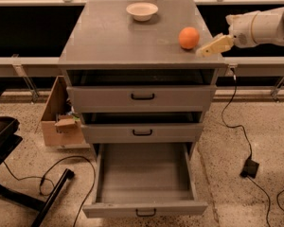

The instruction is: Place orange into bottom drawer

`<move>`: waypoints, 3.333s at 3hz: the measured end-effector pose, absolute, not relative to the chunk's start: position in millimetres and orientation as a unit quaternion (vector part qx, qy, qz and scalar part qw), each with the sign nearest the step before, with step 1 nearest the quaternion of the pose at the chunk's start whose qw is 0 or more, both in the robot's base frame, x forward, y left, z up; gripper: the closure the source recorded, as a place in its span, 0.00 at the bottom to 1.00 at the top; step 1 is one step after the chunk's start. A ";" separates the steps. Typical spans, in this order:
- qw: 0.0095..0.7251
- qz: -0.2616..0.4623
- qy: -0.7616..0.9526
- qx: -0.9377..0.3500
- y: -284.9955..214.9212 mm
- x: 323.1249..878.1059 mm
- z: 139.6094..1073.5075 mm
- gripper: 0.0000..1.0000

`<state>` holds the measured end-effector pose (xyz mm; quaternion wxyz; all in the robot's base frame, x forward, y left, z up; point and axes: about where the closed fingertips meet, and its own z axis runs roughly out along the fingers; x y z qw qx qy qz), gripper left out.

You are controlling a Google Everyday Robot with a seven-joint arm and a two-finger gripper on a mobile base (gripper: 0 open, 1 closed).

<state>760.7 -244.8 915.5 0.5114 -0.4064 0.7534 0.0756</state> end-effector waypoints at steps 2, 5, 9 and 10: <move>0.540 0.125 0.751 -0.359 -236.0 807.4 890.7 0.00; 0.547 0.168 0.744 -0.344 -199.8 857.9 872.5 0.00; 0.534 0.185 0.758 -0.325 -193.7 869.6 848.8 0.99; 0.545 0.159 0.750 -0.339 -199.7 859.9 877.4 1.00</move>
Offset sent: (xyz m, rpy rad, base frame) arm 0.0761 0.0086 -0.0352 0.2303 0.0045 -0.0391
